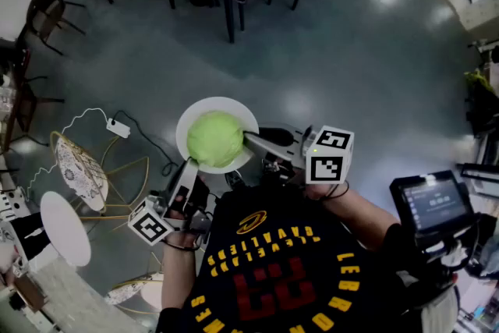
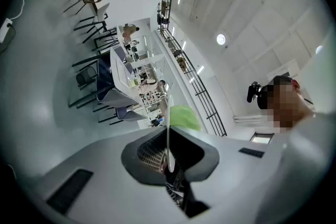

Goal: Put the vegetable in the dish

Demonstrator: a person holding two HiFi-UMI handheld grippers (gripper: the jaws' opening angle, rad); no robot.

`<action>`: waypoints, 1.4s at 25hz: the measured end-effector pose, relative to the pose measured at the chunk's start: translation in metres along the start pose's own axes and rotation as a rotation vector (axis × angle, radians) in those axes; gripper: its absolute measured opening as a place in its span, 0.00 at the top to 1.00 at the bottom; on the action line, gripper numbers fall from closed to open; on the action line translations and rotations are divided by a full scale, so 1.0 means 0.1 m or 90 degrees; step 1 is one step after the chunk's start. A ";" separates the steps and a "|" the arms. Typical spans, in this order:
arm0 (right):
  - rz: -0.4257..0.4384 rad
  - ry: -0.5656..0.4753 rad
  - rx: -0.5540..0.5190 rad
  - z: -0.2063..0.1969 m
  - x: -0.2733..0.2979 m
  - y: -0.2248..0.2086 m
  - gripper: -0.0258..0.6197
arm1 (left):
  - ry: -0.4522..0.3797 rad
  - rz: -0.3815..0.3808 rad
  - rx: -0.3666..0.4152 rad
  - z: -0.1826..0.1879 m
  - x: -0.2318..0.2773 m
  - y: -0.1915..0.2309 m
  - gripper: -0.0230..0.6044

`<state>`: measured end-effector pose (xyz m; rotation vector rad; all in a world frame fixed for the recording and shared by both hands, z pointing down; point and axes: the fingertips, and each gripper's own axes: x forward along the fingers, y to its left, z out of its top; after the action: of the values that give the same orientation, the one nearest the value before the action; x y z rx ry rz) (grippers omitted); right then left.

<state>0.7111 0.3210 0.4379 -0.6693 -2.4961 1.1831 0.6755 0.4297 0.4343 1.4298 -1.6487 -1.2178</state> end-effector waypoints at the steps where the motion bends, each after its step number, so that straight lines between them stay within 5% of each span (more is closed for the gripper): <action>1: 0.000 0.001 0.000 0.00 0.00 0.00 0.91 | -0.001 0.001 -0.001 0.00 0.00 0.00 0.94; 9: 0.000 0.003 0.011 -0.02 0.01 -0.02 0.91 | -0.004 0.011 0.000 -0.02 -0.03 0.02 0.94; 15: -0.016 0.020 0.113 0.00 -0.15 -0.25 0.92 | -0.025 0.061 -0.114 -0.21 0.15 0.13 0.94; 21: -0.027 0.052 0.217 -0.19 -0.15 -0.47 0.92 | -0.032 0.154 -0.155 -0.34 0.10 0.28 0.94; 35: -0.001 0.145 0.248 -0.41 0.26 -0.61 0.92 | -0.147 0.207 -0.214 -0.29 -0.20 0.57 0.94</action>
<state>0.6903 0.3271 0.5130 -0.6524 -2.0030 1.4474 0.6831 0.4413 0.4997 0.8062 -1.6485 -1.4237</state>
